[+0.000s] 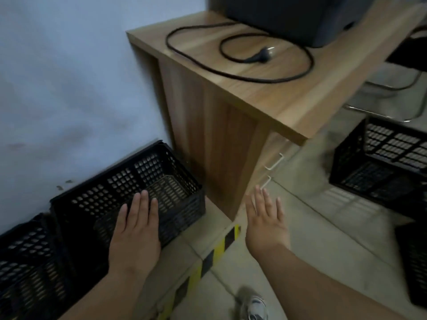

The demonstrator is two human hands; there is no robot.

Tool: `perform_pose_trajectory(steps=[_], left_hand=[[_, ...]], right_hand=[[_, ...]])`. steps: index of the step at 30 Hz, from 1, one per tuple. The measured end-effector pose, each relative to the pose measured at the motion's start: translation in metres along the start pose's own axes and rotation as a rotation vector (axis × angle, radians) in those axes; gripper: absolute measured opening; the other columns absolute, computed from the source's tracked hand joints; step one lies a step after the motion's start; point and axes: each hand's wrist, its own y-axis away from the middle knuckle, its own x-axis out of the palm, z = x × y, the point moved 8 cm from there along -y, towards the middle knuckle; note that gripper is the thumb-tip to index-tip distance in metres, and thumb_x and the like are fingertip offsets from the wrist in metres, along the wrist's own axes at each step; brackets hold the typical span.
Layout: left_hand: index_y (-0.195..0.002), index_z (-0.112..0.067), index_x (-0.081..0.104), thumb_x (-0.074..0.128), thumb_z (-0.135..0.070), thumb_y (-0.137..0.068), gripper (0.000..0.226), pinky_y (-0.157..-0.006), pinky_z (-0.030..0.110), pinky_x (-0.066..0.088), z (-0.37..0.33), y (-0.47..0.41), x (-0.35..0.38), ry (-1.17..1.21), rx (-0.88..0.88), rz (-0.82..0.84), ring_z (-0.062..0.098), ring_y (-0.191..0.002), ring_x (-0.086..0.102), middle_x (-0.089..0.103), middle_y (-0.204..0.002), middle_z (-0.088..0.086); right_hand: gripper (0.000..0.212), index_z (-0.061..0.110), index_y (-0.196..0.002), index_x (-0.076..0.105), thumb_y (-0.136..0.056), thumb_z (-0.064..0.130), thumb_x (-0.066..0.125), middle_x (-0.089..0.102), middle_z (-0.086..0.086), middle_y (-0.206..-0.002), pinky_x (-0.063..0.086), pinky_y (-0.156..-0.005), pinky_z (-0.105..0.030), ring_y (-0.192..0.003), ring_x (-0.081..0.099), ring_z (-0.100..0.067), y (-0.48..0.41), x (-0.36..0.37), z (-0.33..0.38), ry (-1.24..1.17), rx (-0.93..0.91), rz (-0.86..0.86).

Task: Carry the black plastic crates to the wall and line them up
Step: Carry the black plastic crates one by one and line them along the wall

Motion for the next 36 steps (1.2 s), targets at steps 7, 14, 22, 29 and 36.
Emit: perform_pose_trajectory(steps=[7, 14, 22, 29, 36], left_hand=[[-0.131, 0.003, 0.045, 0.062, -0.021, -0.069, 0.068, -0.118, 0.039, -0.011, -0.194, 0.002, -0.059, 0.093, 0.312, -0.112, 0.033, -0.141, 0.013, 0.041, -0.141, 0.024], [-0.132, 0.001, 0.046, 0.034, -0.026, -0.068, 0.070, -0.117, 0.040, -0.008, -0.445, 0.012, -0.118, 0.128, 0.504, -0.162, 0.034, -0.133, 0.032, 0.046, -0.140, 0.022], [-0.130, -0.001, 0.049, 0.084, -0.026, -0.045, 0.096, -0.116, 0.037, -0.012, -0.769, 0.060, -0.155, 0.205, 0.605, -0.078, 0.031, -0.129, 0.034, 0.051, -0.137, 0.021], [-0.132, -0.001, 0.047, 0.071, -0.024, -0.058, 0.080, -0.117, 0.037, -0.009, -0.934, 0.082, -0.146, 0.154, 0.680, -0.067, 0.030, -0.132, 0.033, 0.050, -0.137, 0.020], [-0.141, -0.008, 0.026, 0.072, -0.033, -0.069, 0.090, -0.114, 0.037, -0.019, -1.016, 0.054, -0.100, 0.070, 0.602, 0.055, 0.026, -0.139, 0.028, 0.033, -0.149, 0.014]], right_hand=[[0.069, 0.013, -0.131, -0.037, -0.091, 0.011, 0.018, -0.048, -0.006, -0.134, -0.045, -0.081, -0.041, -0.112, -0.053, -0.021, 0.075, 0.006, -0.203, -0.043, 0.302, -0.046], [0.067, 0.015, -0.130, -0.037, -0.091, 0.013, 0.017, -0.046, -0.003, -0.135, -0.041, -0.088, -0.040, -0.107, -0.059, -0.017, 0.156, 0.042, -0.459, -0.083, 0.522, -0.105], [0.073, 0.016, -0.131, -0.036, -0.094, 0.024, 0.026, -0.045, -0.002, -0.135, -0.043, -0.084, -0.037, -0.131, -0.039, -0.017, 0.275, 0.112, -0.771, -0.056, 0.698, -0.054], [0.078, 0.018, -0.134, -0.034, -0.092, 0.026, 0.031, -0.042, 0.001, -0.138, -0.047, -0.080, -0.035, -0.134, -0.036, -0.017, 0.321, 0.177, -0.931, -0.088, 0.794, -0.013], [0.076, 0.017, -0.140, -0.030, -0.089, 0.017, 0.027, -0.031, -0.006, -0.153, -0.044, -0.082, -0.035, -0.138, -0.034, -0.021, 0.301, 0.236, -1.025, -0.094, 0.796, 0.075]])
